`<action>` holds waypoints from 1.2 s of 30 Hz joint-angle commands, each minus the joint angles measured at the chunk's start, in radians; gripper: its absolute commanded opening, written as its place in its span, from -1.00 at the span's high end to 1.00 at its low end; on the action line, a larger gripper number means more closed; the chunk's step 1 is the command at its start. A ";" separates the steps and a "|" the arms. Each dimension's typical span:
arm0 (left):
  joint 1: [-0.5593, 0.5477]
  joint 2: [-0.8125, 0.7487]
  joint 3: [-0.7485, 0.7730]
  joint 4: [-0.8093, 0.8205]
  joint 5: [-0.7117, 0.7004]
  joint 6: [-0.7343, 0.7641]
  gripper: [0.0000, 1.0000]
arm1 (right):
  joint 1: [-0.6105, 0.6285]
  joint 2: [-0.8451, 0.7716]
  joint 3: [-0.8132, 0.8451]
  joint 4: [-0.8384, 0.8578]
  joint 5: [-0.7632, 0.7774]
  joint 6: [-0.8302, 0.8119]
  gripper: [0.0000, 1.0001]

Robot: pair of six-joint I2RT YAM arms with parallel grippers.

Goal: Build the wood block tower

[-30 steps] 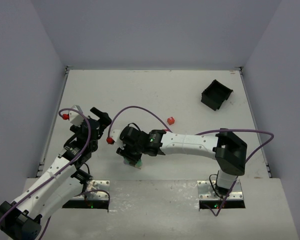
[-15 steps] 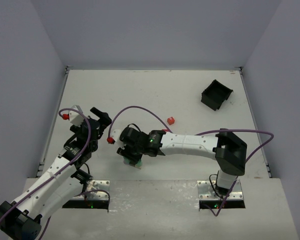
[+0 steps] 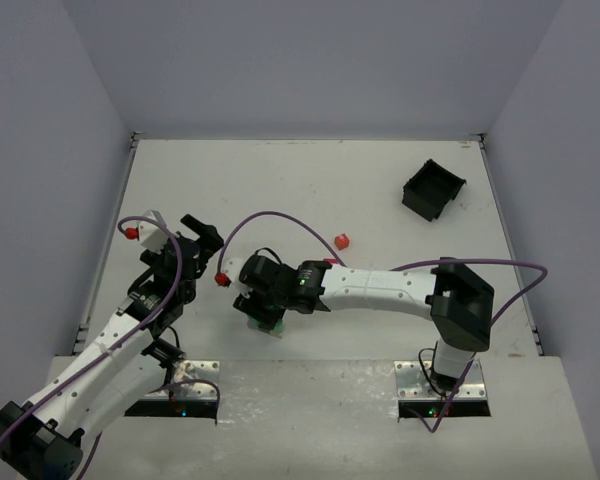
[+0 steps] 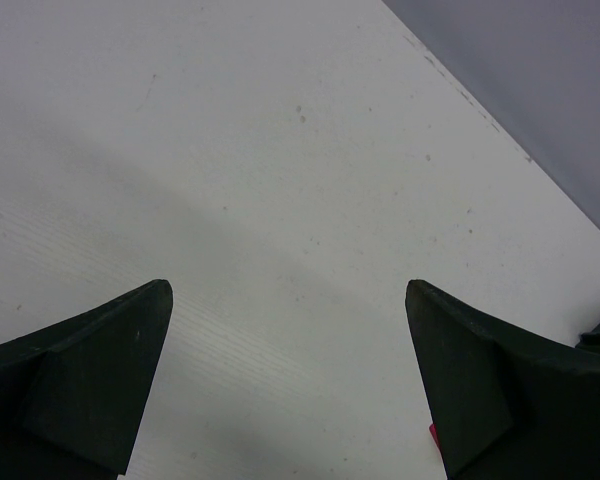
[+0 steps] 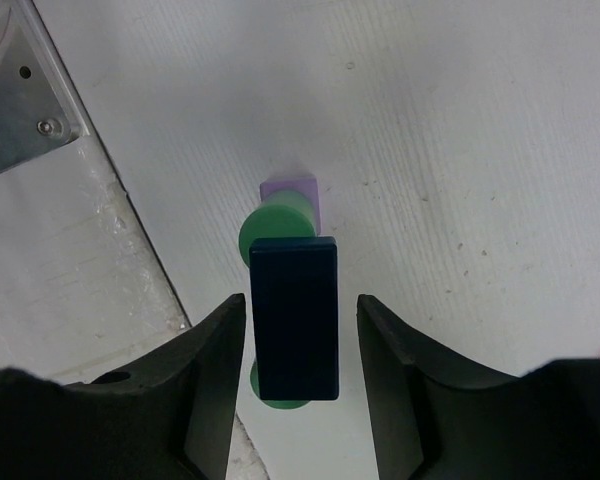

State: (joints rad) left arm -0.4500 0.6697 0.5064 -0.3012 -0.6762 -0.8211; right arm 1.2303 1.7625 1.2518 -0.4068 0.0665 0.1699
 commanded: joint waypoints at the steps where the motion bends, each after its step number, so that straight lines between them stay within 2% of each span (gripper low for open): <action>1: 0.008 -0.002 0.006 0.024 -0.006 -0.010 -1.00 | 0.011 -0.045 0.037 -0.002 0.012 0.026 0.01; 16: 0.008 0.010 0.006 0.029 -0.008 -0.008 -1.00 | 0.016 -0.076 0.009 -0.001 0.003 0.043 -0.29; 19: 0.008 0.011 0.007 0.028 -0.006 -0.007 -1.00 | 0.017 -0.078 0.011 -0.006 0.001 0.042 -0.50; 20: 0.009 0.010 0.007 0.028 -0.006 -0.007 -1.00 | 0.017 -0.078 0.009 -0.007 0.001 0.042 -0.62; 22: 0.008 0.008 0.007 0.028 -0.005 -0.007 -1.00 | 0.017 -0.078 0.011 -0.014 0.007 0.045 -0.97; 36: 0.008 0.010 0.010 0.025 -0.005 -0.006 -1.00 | 0.020 -0.097 -0.008 -0.041 -0.042 0.073 -0.97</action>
State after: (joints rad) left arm -0.4500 0.6853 0.5064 -0.3004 -0.6762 -0.8211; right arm 1.2415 1.7158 1.2505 -0.4385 0.0347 0.2149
